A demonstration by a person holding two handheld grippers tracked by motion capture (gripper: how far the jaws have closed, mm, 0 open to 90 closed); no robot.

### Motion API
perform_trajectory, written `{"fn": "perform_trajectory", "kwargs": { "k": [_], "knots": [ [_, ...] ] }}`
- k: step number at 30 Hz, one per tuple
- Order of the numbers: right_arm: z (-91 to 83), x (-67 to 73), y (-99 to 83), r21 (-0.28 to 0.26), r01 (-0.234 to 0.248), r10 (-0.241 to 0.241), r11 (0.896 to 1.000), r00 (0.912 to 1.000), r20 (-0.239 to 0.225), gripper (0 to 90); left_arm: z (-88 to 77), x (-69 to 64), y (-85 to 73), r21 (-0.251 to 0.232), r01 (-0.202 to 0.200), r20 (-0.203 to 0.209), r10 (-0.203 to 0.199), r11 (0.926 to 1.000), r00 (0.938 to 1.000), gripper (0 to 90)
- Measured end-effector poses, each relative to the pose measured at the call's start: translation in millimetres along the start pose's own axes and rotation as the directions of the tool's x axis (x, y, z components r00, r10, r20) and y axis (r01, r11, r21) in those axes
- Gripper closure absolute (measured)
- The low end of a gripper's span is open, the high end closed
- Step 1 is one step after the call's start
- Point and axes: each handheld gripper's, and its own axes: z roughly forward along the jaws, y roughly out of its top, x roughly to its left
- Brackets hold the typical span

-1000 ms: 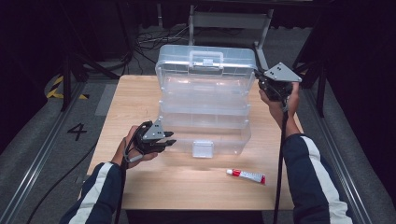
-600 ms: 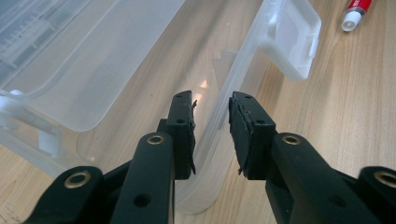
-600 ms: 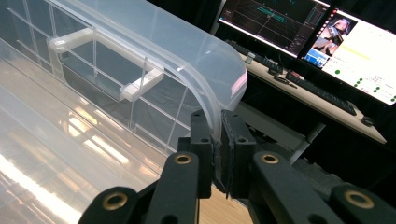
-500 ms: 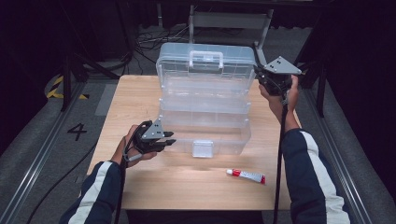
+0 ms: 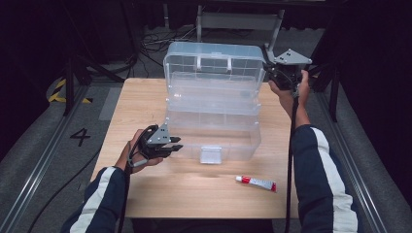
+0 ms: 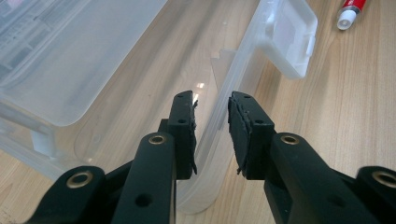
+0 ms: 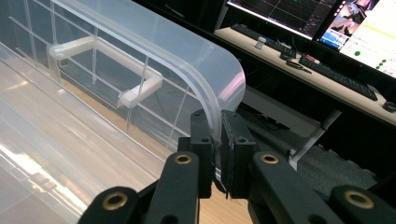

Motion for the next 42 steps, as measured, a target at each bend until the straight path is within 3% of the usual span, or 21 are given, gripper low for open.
{"fn": "perform_trajectory", "kwargs": {
  "k": [18,27,42],
  "knots": [
    [12.4,-4.3,5.3,0.034,-0.019,0.019,0.999,0.9998,0.009,84.7,0.4,2.4,-0.4,-0.003,-0.007,0.018,0.007,1.0000,0.9998,72.3],
    [17.5,-7.2,6.2,0.037,-0.027,0.027,0.999,0.9996,0.004,84.7,0.6,2.1,-1.0,-0.011,0.004,0.021,-0.004,0.9999,0.9998,72.2],
    [35.1,-16.1,8.3,0.065,-0.050,0.051,0.997,0.9986,-0.013,84.3,0.2,3.0,-1.8,-0.016,-0.010,0.022,0.010,0.9998,0.9997,72.6]
  ]
}}
